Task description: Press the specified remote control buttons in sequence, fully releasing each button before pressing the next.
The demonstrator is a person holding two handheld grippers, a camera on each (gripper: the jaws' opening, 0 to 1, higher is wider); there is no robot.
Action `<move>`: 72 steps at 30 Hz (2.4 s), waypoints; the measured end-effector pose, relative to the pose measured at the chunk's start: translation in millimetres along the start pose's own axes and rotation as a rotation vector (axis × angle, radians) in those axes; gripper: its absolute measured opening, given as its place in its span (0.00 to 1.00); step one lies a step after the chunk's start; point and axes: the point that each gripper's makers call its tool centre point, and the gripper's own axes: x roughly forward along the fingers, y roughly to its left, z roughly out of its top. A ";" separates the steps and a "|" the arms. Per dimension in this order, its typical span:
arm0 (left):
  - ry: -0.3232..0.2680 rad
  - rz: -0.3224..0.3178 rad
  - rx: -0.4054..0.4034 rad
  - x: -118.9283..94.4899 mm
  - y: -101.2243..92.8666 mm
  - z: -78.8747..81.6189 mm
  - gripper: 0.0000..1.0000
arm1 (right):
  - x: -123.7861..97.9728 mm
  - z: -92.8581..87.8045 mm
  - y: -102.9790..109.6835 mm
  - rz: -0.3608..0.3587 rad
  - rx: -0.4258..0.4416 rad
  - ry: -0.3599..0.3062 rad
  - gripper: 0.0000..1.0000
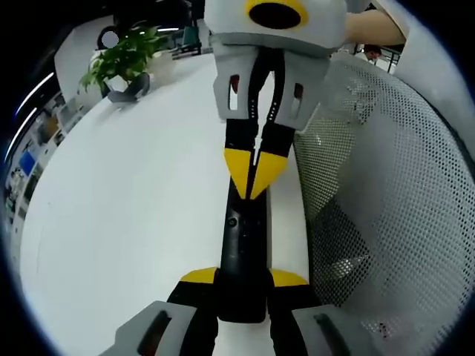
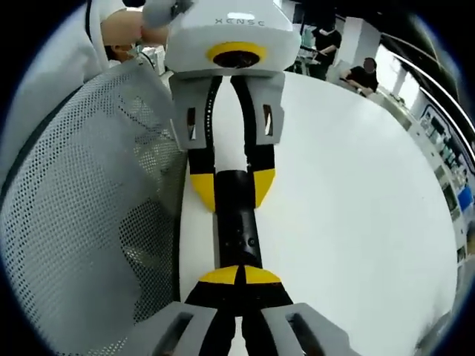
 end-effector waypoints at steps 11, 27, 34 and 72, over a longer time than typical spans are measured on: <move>0.020 0.000 0.004 0.9 0.0 0.1 0.24 | 1.2 -0.9 -2.1 -0.019 0.073 0.039 0.00; 0.023 0.004 -0.019 0.7 0.2 -0.2 0.24 | -7.4 -11.5 -2.3 0.002 0.070 0.003 0.00; 0.044 0.000 -0.007 1.5 0.2 0.6 0.24 | -3.9 -10.2 -2.1 -0.060 -0.016 0.046 0.00; 0.042 -0.009 0.009 0.4 -0.7 -0.3 0.24 | 1.3 1.0 -5.7 0.058 0.123 -0.010 0.00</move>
